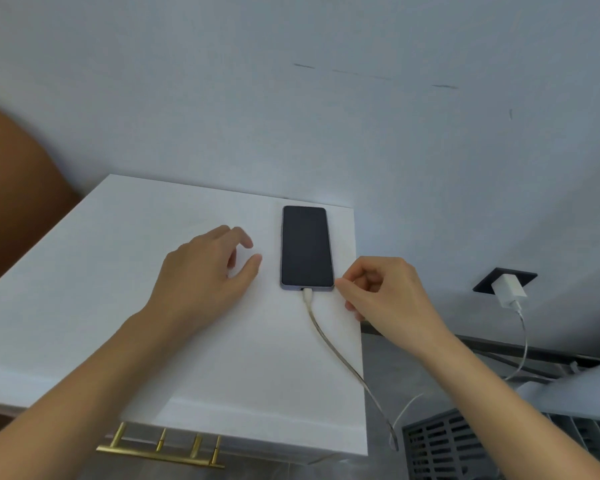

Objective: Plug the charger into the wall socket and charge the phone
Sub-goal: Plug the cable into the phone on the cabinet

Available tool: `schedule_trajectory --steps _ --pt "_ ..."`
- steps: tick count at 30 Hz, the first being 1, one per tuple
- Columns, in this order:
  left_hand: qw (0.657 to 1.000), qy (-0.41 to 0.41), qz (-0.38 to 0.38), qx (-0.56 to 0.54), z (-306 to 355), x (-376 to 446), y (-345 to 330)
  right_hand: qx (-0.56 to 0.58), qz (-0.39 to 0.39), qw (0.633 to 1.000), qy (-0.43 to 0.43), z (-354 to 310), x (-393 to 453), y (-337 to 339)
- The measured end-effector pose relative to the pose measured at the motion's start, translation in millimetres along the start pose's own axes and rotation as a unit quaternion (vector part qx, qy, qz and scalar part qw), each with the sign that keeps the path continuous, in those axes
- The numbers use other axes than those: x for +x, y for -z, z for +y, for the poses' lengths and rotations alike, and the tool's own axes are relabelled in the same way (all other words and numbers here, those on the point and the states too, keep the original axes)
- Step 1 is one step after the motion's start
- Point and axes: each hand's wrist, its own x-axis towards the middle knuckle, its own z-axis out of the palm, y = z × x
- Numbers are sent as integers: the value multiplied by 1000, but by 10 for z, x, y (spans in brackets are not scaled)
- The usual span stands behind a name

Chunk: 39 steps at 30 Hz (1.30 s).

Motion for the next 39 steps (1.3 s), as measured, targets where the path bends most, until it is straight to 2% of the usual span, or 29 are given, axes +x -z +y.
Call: schedule_trajectory --steps 6,14,39 --pt "997 -74 22 2 -23 -175 -54 -20 17 999 34 80 13 12" --pt "992 -119 23 27 -12 -224 -58 -18 7 999 42 152 44 20" --pt "991 -126 34 28 -16 -231 -77 -11 -4 999 51 204 101 9"
